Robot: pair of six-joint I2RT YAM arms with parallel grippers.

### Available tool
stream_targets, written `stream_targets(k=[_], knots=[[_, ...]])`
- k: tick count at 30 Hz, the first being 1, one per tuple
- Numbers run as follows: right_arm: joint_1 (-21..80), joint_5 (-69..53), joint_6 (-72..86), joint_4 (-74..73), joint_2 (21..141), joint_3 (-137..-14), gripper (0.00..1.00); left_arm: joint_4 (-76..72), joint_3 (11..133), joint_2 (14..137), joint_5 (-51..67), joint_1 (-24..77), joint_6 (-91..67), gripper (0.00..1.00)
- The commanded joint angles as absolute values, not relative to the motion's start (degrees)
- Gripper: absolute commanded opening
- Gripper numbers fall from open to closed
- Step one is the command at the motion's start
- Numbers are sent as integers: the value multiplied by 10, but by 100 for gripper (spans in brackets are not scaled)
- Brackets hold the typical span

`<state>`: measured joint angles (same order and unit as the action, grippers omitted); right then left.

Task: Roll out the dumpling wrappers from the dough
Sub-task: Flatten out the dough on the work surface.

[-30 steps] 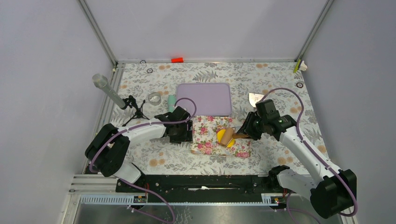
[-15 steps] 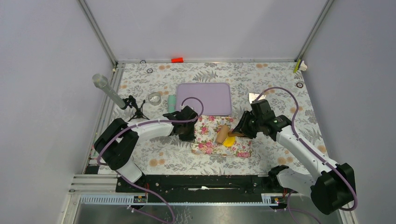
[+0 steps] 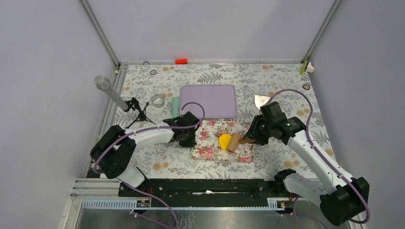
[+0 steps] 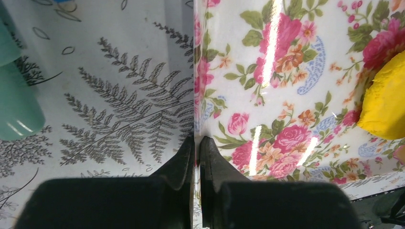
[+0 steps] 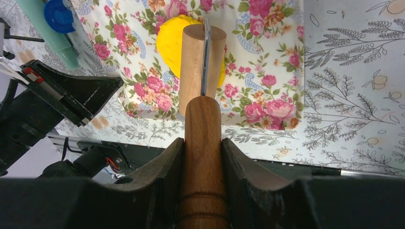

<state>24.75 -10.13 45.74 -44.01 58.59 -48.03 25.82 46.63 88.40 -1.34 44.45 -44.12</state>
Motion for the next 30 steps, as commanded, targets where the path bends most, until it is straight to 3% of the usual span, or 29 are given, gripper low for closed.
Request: stream_targets(k=[1,10,23,30], knots=[[248,-107,463,-477,580,-534,0,320,439,867,-64,444,-422,0],[279,-102,473,-462,599,-536,0,319,447,873,-58,444,-416,0],[282,-43,521,-457,584,-399,0,326,447,864,-65,444,-416,0],[282,-3,525,-500,561,-421,0,332,443,855,-75,444,-417,0]])
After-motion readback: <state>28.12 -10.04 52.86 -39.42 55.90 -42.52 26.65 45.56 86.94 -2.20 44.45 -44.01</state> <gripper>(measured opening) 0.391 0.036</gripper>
